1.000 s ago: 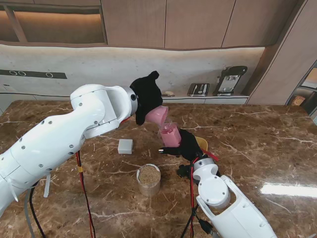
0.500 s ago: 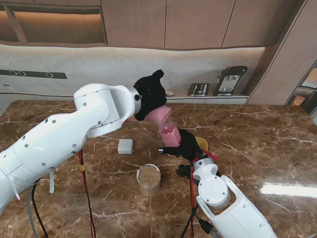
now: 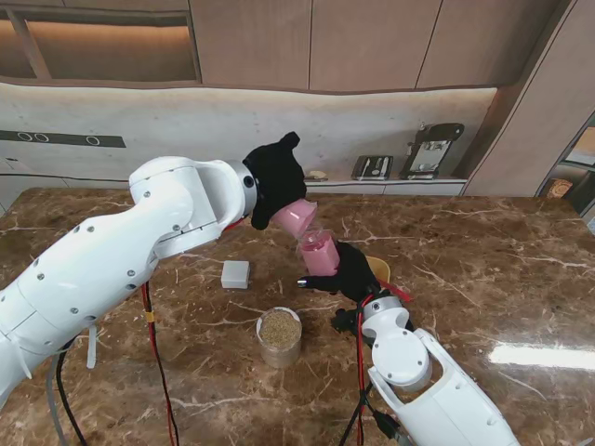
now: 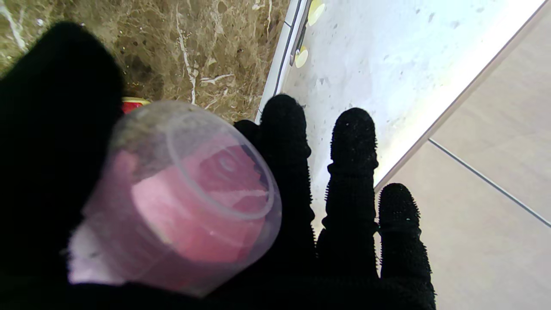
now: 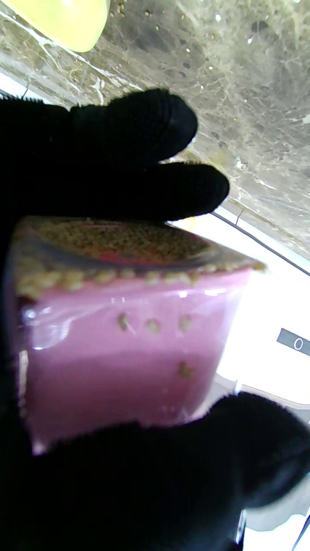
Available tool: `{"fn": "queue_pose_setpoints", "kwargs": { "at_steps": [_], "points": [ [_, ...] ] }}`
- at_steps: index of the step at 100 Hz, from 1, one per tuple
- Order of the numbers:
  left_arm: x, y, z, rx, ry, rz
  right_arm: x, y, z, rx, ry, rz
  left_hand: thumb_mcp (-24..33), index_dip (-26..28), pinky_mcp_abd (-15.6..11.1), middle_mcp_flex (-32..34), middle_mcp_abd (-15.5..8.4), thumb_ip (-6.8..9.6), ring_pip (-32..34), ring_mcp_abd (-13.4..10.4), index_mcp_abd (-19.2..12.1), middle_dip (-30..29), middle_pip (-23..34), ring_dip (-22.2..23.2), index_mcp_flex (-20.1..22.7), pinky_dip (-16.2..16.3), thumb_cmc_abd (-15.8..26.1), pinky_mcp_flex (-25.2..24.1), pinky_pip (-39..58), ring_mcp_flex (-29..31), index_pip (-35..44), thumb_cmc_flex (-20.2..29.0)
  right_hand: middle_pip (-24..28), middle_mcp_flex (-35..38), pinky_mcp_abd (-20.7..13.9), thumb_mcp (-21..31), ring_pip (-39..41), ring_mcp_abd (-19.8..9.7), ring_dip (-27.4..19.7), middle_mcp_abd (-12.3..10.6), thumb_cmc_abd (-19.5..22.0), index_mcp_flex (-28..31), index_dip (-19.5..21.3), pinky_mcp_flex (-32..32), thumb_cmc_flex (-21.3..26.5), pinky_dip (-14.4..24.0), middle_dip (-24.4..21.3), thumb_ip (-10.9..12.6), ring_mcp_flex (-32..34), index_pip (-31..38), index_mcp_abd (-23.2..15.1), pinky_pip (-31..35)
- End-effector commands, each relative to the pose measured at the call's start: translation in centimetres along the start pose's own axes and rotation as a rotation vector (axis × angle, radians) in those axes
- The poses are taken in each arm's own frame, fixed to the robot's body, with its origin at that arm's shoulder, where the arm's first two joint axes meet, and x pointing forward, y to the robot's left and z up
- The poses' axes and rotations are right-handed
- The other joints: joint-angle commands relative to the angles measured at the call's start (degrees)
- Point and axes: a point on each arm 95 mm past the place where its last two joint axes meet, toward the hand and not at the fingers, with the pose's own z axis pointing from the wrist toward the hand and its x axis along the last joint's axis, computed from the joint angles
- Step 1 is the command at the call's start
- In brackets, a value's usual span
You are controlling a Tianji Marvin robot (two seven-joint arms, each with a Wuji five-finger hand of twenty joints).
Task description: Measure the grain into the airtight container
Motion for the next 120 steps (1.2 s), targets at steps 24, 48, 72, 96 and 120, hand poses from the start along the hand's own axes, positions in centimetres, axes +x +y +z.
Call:
{"fn": "queue_pose_setpoints", "kwargs": {
  "at_steps": [24, 48, 72, 96, 120],
  "points": [
    [0.63, 0.22, -0.26, -0.016, 0.022, 0.010, 0.28, -0.12, 0.17, 0.007, 0.003, 0.010, 23.7, 2.1, 3.3, -2.1, -2.5, 7.25, -0.1, 1.8, -17.6, -3.6, 3.2, -0.3, 8.5, 0.5, 20.2, -1.5, -2.1, -2.4, 9.5, -0.6, 10.4, 7.5, -3.4, 13.4, 2.4, -6.4, -0.4, -4.6, 21.2, 7.0, 1.1, 0.0, 8.2, 0.7, 2.3, -0.3, 3.5, 9.4, -9.5, 0.3],
    [0.68, 0.23, -0.32, -0.028, 0.022, 0.005, 0.27, -0.12, 0.19, 0.008, 0.003, 0.011, 16.7, 2.1, 3.0, -4.2, -2.1, 9.61, 0.0, 1.6, -17.1, -6.7, 6.4, -0.2, 7.4, 0.5, 26.8, -1.6, -2.4, -2.5, 9.1, -2.8, 10.4, 7.5, -3.4, 13.4, 2.4, -6.4, -0.4, -4.6, 21.2, 6.9, 1.1, 0.0, 8.2, 0.7, 2.3, -0.4, 3.4, 9.3, -9.6, 0.3],
    [0.66, 0.16, -0.34, -0.042, 0.014, 0.009, 0.25, -0.04, 0.19, 0.004, 0.004, 0.012, 3.7, 4.1, 2.5, -5.5, -2.0, 13.45, 0.4, 1.4, -14.9, -12.7, 10.2, 0.1, 5.7, 0.6, 36.6, -1.6, -2.7, -2.3, 11.0, -3.8, 10.4, 7.5, -3.4, 13.4, 2.4, -6.4, -0.4, -4.6, 21.2, 7.0, 1.1, 0.0, 8.2, 0.8, 2.3, -0.4, 3.4, 9.4, -9.6, 0.3],
    [0.72, 0.22, -0.24, -0.030, 0.000, 0.000, 0.23, -0.05, 0.19, 0.005, 0.004, 0.013, -6.2, 4.1, 1.9, -5.0, -2.2, 14.05, 1.2, 1.4, -13.1, -12.2, 11.3, 0.4, 4.9, 0.8, 45.0, -1.3, -2.2, -1.5, 13.7, -2.9, 10.5, 7.5, -3.4, 13.5, 2.4, -6.4, -0.4, -4.7, 21.2, 7.0, 1.1, 0.0, 8.2, 0.8, 2.3, -0.4, 3.4, 9.4, -9.6, 0.3],
    [0.65, 0.43, -0.01, -0.008, -0.025, -0.017, 0.22, -0.07, 0.21, 0.008, 0.012, 0.012, -7.1, 4.2, 1.5, -5.1, -2.3, 12.29, 1.3, 1.3, -13.0, -12.1, 11.6, 0.4, 4.4, 0.9, 45.4, -1.3, -1.7, -1.1, 14.2, -1.9, 10.4, 7.5, -3.4, 13.4, 2.5, -6.4, -0.4, -4.6, 21.2, 7.0, 1.1, 0.0, 8.3, 0.8, 2.3, -0.4, 3.4, 9.4, -9.6, 0.3]
  ]
}}
